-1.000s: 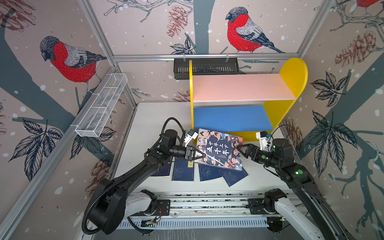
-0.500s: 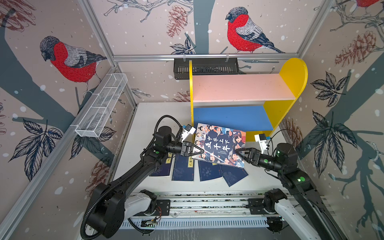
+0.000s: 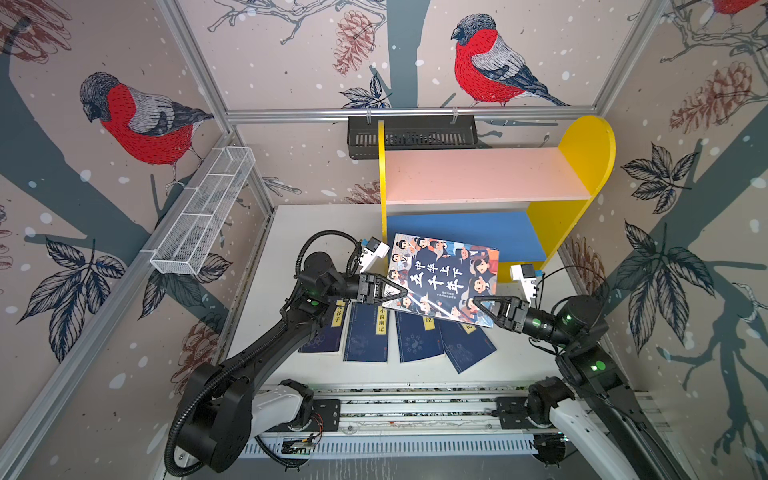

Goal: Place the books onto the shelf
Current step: 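Lift the illustrated book with both grippers toward the blue shelf, then place the book on the blue shelf while the left gripper opens and withdraws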

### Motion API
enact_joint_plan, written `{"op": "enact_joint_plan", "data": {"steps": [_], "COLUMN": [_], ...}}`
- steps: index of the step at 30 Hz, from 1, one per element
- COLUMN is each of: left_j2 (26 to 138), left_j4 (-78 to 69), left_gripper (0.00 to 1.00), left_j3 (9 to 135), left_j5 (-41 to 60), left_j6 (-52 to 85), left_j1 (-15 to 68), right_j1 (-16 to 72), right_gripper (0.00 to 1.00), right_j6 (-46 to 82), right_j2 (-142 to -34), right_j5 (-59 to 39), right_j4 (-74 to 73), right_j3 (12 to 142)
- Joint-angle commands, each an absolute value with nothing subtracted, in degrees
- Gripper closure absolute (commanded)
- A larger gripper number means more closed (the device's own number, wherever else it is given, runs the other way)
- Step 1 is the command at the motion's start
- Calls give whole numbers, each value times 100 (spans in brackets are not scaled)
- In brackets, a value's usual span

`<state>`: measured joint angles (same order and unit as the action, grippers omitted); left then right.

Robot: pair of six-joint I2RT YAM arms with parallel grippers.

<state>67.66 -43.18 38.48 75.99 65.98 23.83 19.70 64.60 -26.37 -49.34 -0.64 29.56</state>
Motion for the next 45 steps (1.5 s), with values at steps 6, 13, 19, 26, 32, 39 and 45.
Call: {"op": "enact_joint_plan", "data": {"steps": [6,13,19,26,32,39,45], "left_j2": [6802,6753,6673,6627,6568,6472,6262], "left_j4": [-3747,-3656,-3616,-3604,-3591,-3698,-3570], "left_gripper": [100,100,100,68,36,21,11], "left_j3": [4423,4443,4378,4378,4368,4355,4342], "left_j5": [7309,7304,7305,7265,7222,7240,7490], "left_j6": [5544,5488,5458,5415,5353,5454,5259], "left_j1": [2382,2382,2349,2286,2200,2050,1730], "right_j1": [2244,2429,2463,2494,2507,2510,2505], "right_gripper": [47,74,88,98,99,100,100], "right_j6": [6619,6535,6486,6614,6697,6724,6425], "right_j2": [-2878,-3202,-3374,-3492,-3625,-3779,-3841], "right_j5": [-4715,-4598,-4519,-4526,-4546,-4596,-4747], "right_j4": [-800,-992,-1063,-1310,-1478,-1541,-941], "right_j3": [3062,3342,3606,3834,4096,4360,4767]}}
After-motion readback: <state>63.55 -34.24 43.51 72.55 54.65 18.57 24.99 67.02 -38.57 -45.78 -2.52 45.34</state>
